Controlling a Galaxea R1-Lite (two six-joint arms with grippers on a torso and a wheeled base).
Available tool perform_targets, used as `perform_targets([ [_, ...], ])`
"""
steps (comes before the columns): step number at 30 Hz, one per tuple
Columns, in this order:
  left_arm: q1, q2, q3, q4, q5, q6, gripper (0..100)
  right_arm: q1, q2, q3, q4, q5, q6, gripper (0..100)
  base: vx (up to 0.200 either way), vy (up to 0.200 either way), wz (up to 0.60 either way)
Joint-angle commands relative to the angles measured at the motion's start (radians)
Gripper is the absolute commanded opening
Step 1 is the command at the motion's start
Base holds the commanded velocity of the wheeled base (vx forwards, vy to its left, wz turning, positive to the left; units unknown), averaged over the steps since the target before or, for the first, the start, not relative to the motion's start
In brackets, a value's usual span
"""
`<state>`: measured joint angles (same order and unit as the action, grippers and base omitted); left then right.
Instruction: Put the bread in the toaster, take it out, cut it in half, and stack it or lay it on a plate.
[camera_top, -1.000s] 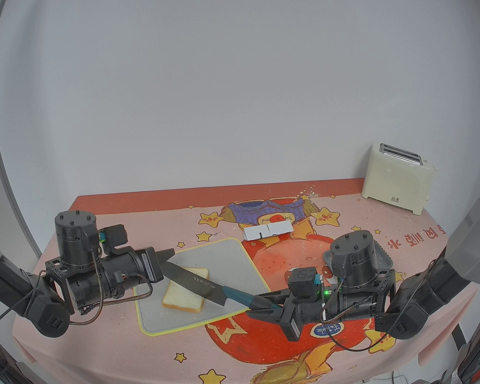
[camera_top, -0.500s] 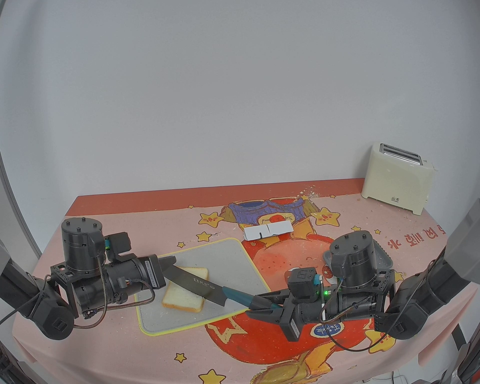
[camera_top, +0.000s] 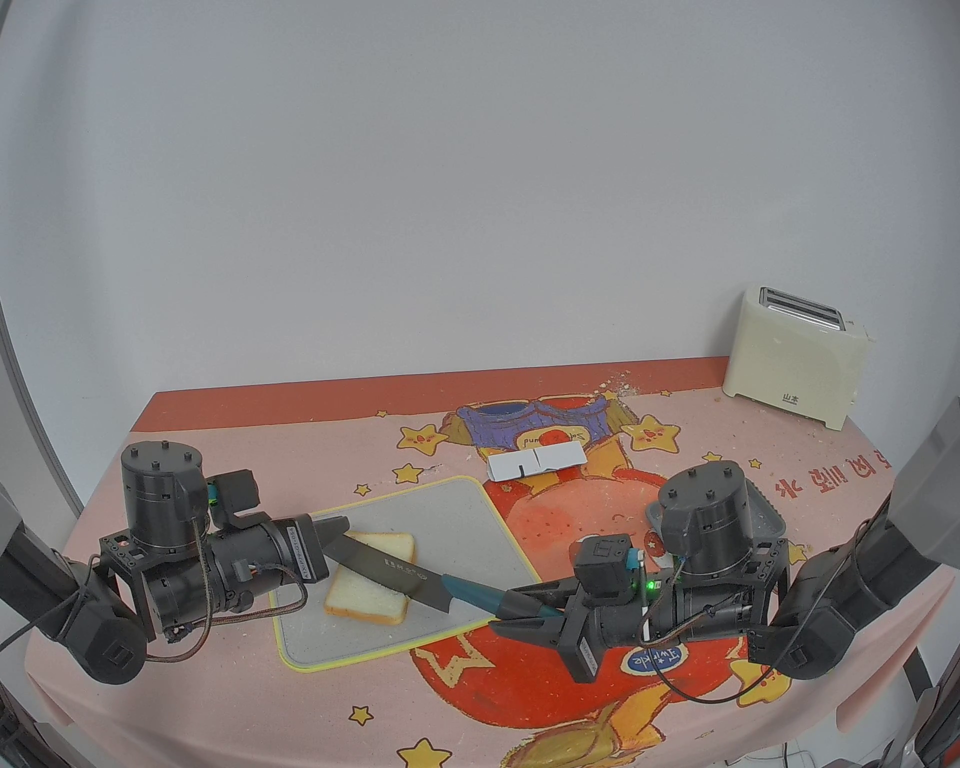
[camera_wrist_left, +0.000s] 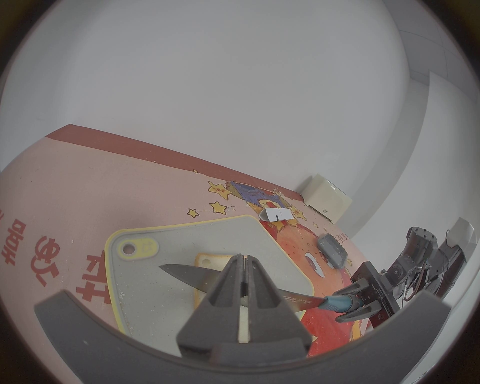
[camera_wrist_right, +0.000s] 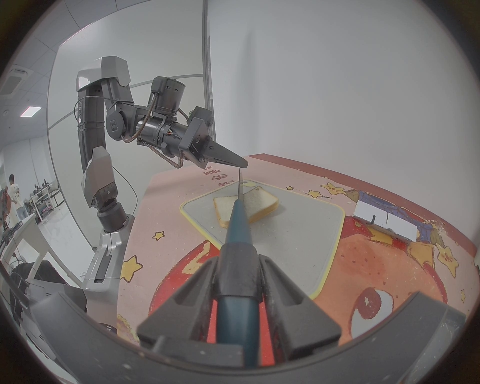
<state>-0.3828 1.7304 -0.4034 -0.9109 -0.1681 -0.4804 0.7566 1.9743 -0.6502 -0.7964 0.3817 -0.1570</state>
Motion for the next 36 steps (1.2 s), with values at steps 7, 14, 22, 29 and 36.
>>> perform_targets([
  [7, 0.002, 0.063, 0.051, -0.125, 0.004, 0.000, 0, 0.007, 0.002, -0.005, 0.000, 0.000, 0.002, 0, 0.000, 0.000, 0.00],
  [14, 0.002, 0.123, 0.090, -0.266, 0.007, -0.010, 0, 0.006, -0.003, -0.008, 0.000, 0.000, 0.005, 0, 0.000, 0.000, 0.00],
  [22, -0.001, 0.093, 0.063, -0.298, 0.005, -0.064, 0, 0.007, -0.003, -0.008, 0.000, 0.000, 0.005, 0, 0.000, 0.000, 0.00],
  [29, -0.001, -0.006, 0.044, -0.289, 0.009, -0.058, 0, 0.007, -0.003, -0.008, 0.000, 0.000, 0.004, 0, 0.000, 0.000, 0.00],
  [36, -0.001, -0.098, 0.031, -0.112, 0.068, 0.121, 0, 0.007, -0.002, -0.008, 0.000, -0.003, 0.004, 0, 0.000, 0.000, 0.00],
])
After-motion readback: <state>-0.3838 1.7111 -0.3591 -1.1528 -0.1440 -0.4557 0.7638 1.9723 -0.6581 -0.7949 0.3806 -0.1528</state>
